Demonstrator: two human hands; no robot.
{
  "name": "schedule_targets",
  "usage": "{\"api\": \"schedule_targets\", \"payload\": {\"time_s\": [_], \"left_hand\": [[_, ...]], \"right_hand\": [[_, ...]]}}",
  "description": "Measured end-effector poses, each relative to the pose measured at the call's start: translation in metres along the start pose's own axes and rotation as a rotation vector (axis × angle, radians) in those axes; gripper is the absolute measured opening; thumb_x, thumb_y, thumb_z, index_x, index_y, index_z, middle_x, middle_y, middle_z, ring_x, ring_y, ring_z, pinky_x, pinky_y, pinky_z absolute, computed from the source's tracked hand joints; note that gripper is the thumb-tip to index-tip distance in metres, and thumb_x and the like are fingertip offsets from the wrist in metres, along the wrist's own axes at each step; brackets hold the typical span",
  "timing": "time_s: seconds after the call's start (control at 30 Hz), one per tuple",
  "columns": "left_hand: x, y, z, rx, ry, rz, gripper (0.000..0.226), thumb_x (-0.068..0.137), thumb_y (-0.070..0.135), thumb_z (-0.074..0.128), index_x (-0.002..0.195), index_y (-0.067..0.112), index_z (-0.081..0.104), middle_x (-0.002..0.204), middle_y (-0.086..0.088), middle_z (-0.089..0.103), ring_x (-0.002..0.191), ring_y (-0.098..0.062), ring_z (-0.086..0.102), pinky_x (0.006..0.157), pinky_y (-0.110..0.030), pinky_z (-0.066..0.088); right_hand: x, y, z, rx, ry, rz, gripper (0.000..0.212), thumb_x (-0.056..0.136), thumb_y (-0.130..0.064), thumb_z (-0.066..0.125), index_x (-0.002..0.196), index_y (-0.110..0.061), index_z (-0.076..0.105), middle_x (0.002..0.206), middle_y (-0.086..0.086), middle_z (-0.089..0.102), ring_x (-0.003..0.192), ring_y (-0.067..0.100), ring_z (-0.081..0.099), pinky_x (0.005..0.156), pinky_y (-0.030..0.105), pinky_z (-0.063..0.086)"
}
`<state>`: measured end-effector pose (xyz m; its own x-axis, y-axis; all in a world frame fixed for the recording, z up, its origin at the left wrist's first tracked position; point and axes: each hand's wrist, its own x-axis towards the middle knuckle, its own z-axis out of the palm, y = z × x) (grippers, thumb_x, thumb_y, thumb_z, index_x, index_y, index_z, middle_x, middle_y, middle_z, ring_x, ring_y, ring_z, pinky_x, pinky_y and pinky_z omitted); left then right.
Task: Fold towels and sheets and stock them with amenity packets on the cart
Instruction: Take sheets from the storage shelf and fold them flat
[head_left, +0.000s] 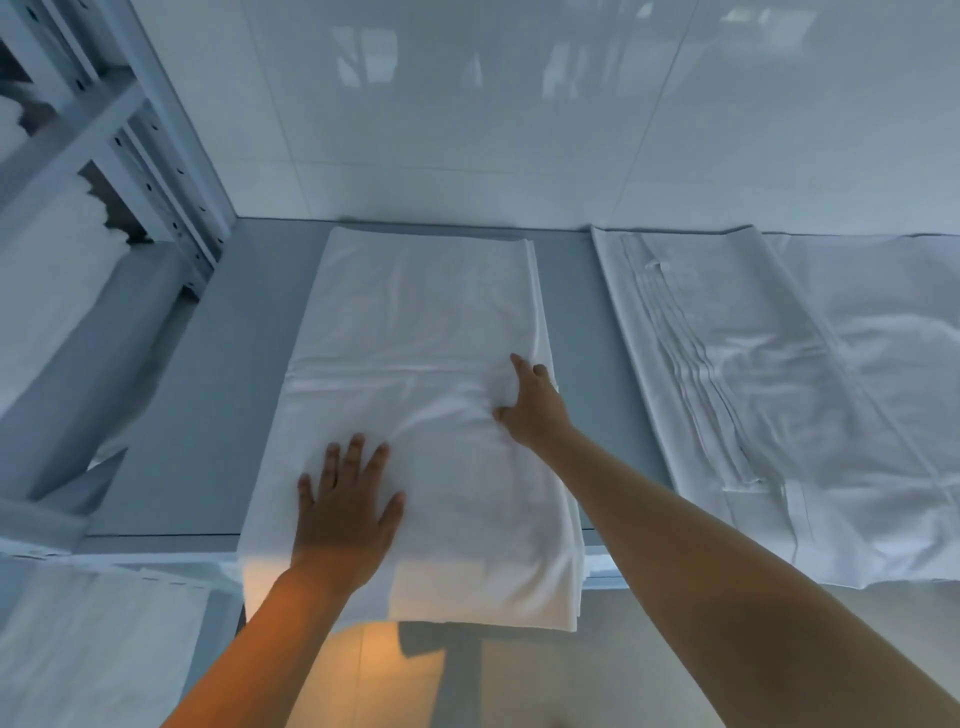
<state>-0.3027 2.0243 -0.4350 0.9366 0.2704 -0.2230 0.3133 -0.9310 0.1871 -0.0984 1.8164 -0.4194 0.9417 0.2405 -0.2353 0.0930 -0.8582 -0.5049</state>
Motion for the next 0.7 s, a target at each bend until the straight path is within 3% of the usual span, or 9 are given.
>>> {"api": "schedule_targets", "payload": {"time_s": [0.17,0.23,0.33,0.43,0.5,0.6,0.7], "left_hand": [[-0.014,0.071,0.012,-0.013,-0.019,0.134,0.068,0.101,0.059,0.030,0.162,0.037,0.010,0.171,0.006,-0.006,0.158,-0.022,-0.005,0.124,-0.055,0.006],[-0.018,0.094,0.018,-0.002,-0.021,0.180,0.067,0.101,0.058,0.030,0.162,0.036,0.013,0.171,0.005,-0.004,0.158,-0.023,-0.007,0.123,-0.057,0.004],[-0.025,0.112,0.023,0.027,-0.007,0.206,0.065,0.103,0.053,0.032,0.162,0.033,0.017,0.172,0.002,0.000,0.158,-0.027,-0.005,0.123,-0.059,0.006],[-0.026,0.114,0.020,-0.015,0.048,0.188,0.061,0.102,0.046,0.044,0.160,0.031,0.030,0.170,0.000,0.015,0.157,-0.028,0.011,0.121,-0.061,0.017],[-0.020,0.102,0.016,-0.044,0.089,0.134,0.060,0.101,0.044,0.047,0.158,0.030,0.034,0.169,0.000,0.021,0.156,-0.029,0.017,0.120,-0.060,0.020],[-0.010,0.074,0.014,-0.024,0.076,0.074,0.061,0.104,0.049,0.035,0.161,0.034,0.022,0.171,0.002,0.011,0.158,-0.027,0.008,0.122,-0.058,0.015],[-0.011,0.058,0.019,0.035,0.060,0.117,0.062,0.104,0.056,0.015,0.162,0.038,0.005,0.172,0.005,-0.003,0.158,-0.025,-0.004,0.125,-0.055,0.009]], "right_hand": [[-0.009,0.017,-0.014,0.217,0.042,0.023,0.087,0.090,-0.015,0.071,0.161,-0.023,0.023,0.158,0.007,0.040,0.142,0.028,0.043,0.112,0.033,0.036],[-0.019,0.024,-0.015,0.307,0.082,0.043,0.088,0.088,-0.016,0.074,0.160,-0.025,0.025,0.150,0.006,0.050,0.136,0.026,0.050,0.112,0.037,0.042],[-0.031,0.035,-0.011,0.364,0.114,0.028,0.081,0.086,-0.013,0.074,0.154,-0.027,0.034,0.122,0.005,0.065,0.108,0.024,0.064,0.097,0.038,0.054],[-0.030,0.046,-0.016,0.448,0.170,0.016,0.071,0.085,-0.009,0.071,0.147,-0.033,0.046,0.099,-0.008,0.062,0.085,0.007,0.063,0.071,0.017,0.053],[-0.029,0.053,-0.020,0.478,0.219,0.058,0.063,0.085,-0.007,0.071,0.140,-0.030,0.054,0.096,-0.010,0.061,0.082,0.004,0.062,0.064,0.009,0.048],[-0.039,0.064,-0.019,0.309,0.226,0.104,0.054,0.087,-0.008,0.070,0.139,-0.018,0.056,0.114,0.003,0.060,0.102,0.024,0.064,0.088,0.030,0.052],[-0.045,0.068,-0.019,0.015,0.239,0.081,0.055,0.087,-0.014,0.069,0.139,-0.016,0.052,0.129,0.005,0.045,0.113,0.030,0.055,0.097,0.043,0.048]]}}
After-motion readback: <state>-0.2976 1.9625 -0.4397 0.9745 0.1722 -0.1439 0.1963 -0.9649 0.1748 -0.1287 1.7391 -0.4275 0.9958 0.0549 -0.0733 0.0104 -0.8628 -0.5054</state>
